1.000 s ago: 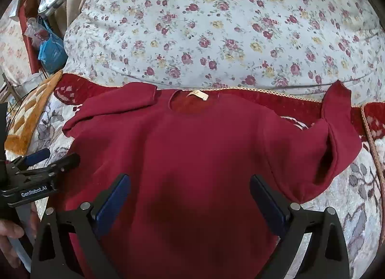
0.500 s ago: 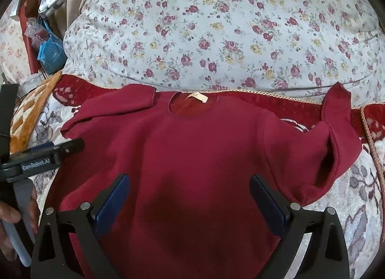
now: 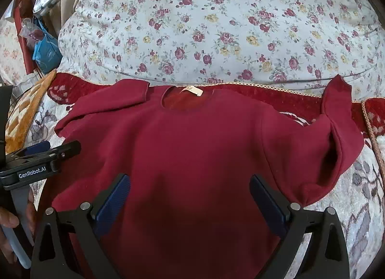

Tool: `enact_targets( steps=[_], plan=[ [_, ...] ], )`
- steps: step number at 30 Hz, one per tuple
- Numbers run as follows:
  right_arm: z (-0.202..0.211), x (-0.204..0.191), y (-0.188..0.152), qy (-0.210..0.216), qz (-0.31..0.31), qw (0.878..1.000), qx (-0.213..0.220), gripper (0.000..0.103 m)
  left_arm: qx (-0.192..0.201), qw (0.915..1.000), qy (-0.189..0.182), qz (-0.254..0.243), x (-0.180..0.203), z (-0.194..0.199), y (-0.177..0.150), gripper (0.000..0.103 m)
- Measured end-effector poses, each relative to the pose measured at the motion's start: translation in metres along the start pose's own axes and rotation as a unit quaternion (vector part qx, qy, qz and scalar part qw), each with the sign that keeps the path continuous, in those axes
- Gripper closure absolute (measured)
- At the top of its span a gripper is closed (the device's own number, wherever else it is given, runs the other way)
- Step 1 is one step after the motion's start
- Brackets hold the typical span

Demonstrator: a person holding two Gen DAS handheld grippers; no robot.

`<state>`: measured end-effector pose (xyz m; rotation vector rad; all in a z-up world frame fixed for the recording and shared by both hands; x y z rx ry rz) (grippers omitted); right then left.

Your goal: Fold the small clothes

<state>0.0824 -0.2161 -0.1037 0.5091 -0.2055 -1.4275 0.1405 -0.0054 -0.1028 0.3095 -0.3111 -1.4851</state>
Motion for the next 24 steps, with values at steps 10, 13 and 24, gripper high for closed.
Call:
enact_targets(
  steps=[10, 13, 24],
  plan=[
    [-0.0012, 0.0002, -0.0012, -0.007, 0.0, 1.0, -0.002, 0.002, 0.007, 1.0, 0.0, 0.0, 0.0014, 0.0021, 0.0008, 0.0],
    [0.0, 0.0015, 0.0, -0.014, -0.002, 1.0, 0.0, 0.002, 0.012, 0.9999, -0.001, -0.003, 0.0047, 0.0047, 0.002, 0.0],
    [0.0004, 0.0053, 0.0014, -0.032, -0.005, 0.999, 0.0, 0.002, 0.014, 0.9999, -0.007, -0.004, 0.0082, 0.0057, 0.0014, 0.0]
  ],
)
Point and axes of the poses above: each gripper's, at about its wrist camera, not at the fingertips, and z roughly against the way its jaws point, x to its right, y to its top, the point moved 10 cm from there along -z, roughly the way its jaws point, and after that the axes turned 13 degrees about -x, right-handed, at the moved point
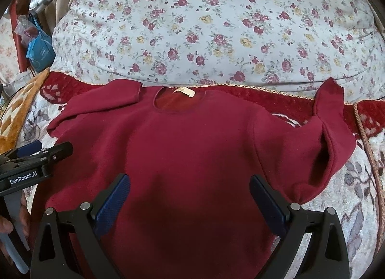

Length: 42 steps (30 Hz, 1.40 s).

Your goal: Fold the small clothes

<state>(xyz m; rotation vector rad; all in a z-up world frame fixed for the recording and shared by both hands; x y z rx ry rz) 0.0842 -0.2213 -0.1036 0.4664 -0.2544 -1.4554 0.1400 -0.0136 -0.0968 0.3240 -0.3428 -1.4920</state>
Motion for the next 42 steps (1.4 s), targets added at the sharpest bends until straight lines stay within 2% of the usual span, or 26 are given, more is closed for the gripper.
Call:
enact_targets(
  steps=[42],
  plan=[
    [-0.0084, -0.0022, 0.0002, 0.008, -0.007, 1.0, -0.017, 0.002, -0.007, 0.9999, 0.007, 0.002, -0.0021, -0.0072, -0.0011, 0.0]
  ],
)
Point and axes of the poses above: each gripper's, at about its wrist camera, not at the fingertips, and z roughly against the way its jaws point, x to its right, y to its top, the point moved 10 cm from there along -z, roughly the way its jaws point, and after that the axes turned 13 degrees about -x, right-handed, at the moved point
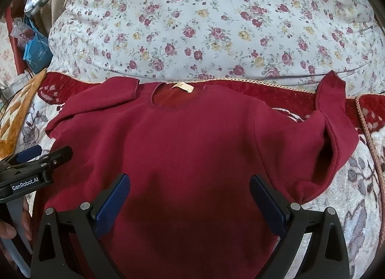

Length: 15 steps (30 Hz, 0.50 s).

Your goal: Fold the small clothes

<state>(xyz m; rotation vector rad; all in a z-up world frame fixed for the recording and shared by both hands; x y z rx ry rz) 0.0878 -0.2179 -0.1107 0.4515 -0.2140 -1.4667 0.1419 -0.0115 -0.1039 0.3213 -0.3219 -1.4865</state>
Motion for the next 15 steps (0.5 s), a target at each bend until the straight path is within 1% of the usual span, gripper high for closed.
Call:
enact_targets(
  steps=[5, 15],
  plan=[
    [0.0014, -0.0091, 0.0031, -0.003, 0.015, 1.0, 0.004, 0.002, 0.0, 1.0, 0.0, -0.001, -0.001, 0.0007, 0.001, 0.0],
    [0.0006, -0.0112, 0.0049, -0.002, 0.01, 1.0, 0.002, 0.002, -0.004, 1.0, -0.001, 0.001, -0.0012, -0.0012, 0.0017, 0.0]
  ],
)
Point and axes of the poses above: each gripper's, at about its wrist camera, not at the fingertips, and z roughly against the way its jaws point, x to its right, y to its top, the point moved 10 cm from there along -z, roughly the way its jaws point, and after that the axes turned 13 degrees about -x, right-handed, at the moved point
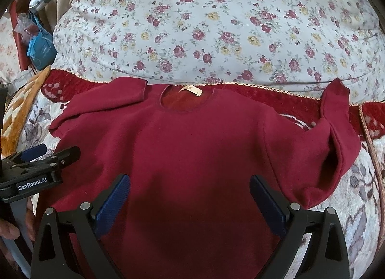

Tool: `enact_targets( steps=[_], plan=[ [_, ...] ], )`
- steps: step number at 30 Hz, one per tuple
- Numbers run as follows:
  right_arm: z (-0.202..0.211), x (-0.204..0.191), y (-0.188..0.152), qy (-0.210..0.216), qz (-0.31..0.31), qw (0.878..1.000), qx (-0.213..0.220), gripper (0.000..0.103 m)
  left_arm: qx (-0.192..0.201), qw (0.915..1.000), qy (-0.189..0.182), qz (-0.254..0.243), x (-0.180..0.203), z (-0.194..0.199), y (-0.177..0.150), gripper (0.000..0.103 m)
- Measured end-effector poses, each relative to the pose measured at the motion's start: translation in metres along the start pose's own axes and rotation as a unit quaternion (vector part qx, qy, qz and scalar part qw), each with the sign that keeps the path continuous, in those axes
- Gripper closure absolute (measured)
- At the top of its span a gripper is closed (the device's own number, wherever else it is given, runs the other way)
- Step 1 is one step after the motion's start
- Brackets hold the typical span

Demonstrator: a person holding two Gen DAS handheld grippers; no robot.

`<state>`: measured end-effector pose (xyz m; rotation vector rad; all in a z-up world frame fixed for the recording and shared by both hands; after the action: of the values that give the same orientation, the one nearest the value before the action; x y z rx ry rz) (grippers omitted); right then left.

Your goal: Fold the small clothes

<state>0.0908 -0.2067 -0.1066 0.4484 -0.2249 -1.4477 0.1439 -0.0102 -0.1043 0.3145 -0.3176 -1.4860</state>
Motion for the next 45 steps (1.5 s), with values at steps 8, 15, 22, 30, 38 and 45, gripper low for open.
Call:
enact_targets(
  steps=[8, 15, 22, 30, 38, 45],
  plan=[
    [-0.01, -0.015, 0.024, 0.018, 0.008, 1.0, -0.005, 0.002, 0.004, 0.9994, -0.006, 0.033, -0.02, -0.002, 0.01, 0.0],
    [-0.056, -0.05, 0.079, 0.053, 0.022, 0.998, -0.034, 0.029, -0.003, 0.9952, -0.007, 0.097, -0.062, -0.011, 0.02, 0.0],
    [-0.109, -0.072, 0.14, 0.101, -0.004, 0.994, -0.044, 0.031, -0.027, 0.9945, 0.01, 0.101, -0.079, -0.029, 0.021, 0.0],
    [-0.154, -0.101, 0.171, 0.132, 0.006, 0.989, -0.074, 0.063, -0.042, 0.9917, 0.007, 0.121, -0.087, -0.039, 0.024, 0.0],
    [-0.091, -0.086, 0.168, 0.17, -0.004, 0.985, -0.032, 0.096, -0.022, 0.9918, 0.027, 0.123, -0.094, -0.024, 0.028, 0.0],
    [-0.03, -0.074, 0.148, 0.153, 0.042, 0.987, -0.009, 0.094, -0.022, 0.9888, 0.023, 0.146, -0.103, -0.019, 0.02, 0.0]
  ],
)
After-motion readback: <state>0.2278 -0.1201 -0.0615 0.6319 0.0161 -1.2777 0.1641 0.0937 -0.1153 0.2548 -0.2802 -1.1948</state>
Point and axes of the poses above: each gripper's, at about its wrist camera, not at the fingertips, and z roughly against the way its jaws point, x to its right, y to its top, the point moved 10 cm from there along -z, roughly the way its jaws point, and after that the axes turned 13 degrees about -x, right-handed, at the moved point
